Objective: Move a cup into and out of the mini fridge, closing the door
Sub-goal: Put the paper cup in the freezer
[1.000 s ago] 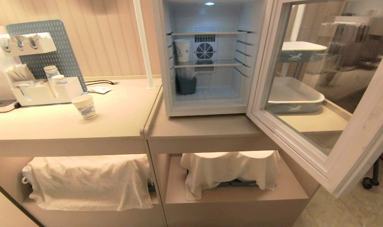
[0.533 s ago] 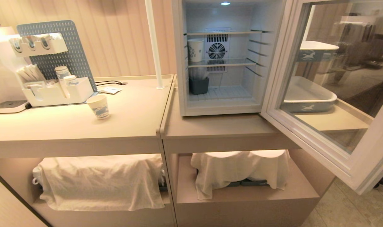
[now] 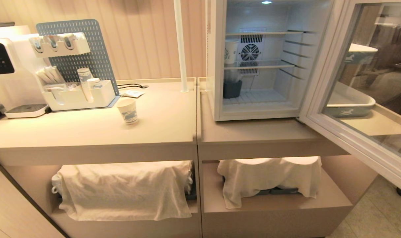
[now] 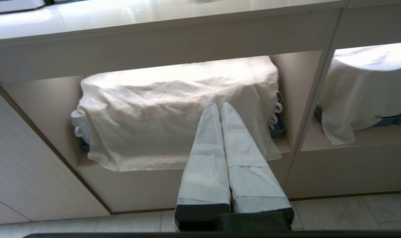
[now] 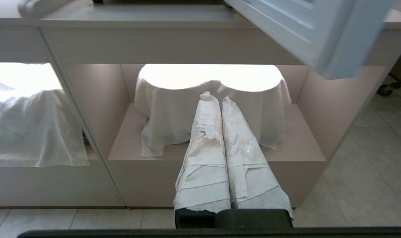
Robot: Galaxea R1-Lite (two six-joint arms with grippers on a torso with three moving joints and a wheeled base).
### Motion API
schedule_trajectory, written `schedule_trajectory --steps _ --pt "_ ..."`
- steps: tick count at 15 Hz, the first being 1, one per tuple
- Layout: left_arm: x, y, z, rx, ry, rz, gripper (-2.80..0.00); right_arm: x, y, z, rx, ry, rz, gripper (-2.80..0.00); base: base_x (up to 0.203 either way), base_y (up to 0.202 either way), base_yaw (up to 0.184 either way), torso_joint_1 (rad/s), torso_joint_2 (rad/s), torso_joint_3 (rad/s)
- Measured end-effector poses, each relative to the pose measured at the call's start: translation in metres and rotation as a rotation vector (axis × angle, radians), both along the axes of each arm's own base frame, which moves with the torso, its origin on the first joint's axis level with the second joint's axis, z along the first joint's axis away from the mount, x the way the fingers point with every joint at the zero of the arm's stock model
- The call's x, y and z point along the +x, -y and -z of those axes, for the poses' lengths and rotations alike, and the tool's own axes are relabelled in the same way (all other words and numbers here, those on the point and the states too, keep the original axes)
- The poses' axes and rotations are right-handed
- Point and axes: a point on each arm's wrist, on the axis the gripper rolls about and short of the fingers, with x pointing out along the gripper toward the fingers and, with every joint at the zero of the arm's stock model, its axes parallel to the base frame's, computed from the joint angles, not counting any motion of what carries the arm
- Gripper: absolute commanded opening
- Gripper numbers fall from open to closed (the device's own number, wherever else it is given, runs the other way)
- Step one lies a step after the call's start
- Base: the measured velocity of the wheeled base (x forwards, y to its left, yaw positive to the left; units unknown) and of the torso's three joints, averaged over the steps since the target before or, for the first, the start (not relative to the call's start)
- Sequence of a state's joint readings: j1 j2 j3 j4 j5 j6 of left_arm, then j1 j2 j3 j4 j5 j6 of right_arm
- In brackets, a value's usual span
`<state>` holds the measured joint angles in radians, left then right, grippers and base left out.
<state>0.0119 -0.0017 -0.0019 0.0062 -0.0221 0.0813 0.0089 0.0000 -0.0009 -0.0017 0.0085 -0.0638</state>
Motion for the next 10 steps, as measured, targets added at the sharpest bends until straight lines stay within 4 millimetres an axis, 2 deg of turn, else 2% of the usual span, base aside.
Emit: schedule_trajectory --steps 10 --pt "0.0001 0.0 0.0002 0.0 -0.001 0.001 -2.8 0.0001 0.0 0.0002 0.0 -0.001 0.0 -2.8 0.0 0.19 0.001 0.002 0.0 0.002"
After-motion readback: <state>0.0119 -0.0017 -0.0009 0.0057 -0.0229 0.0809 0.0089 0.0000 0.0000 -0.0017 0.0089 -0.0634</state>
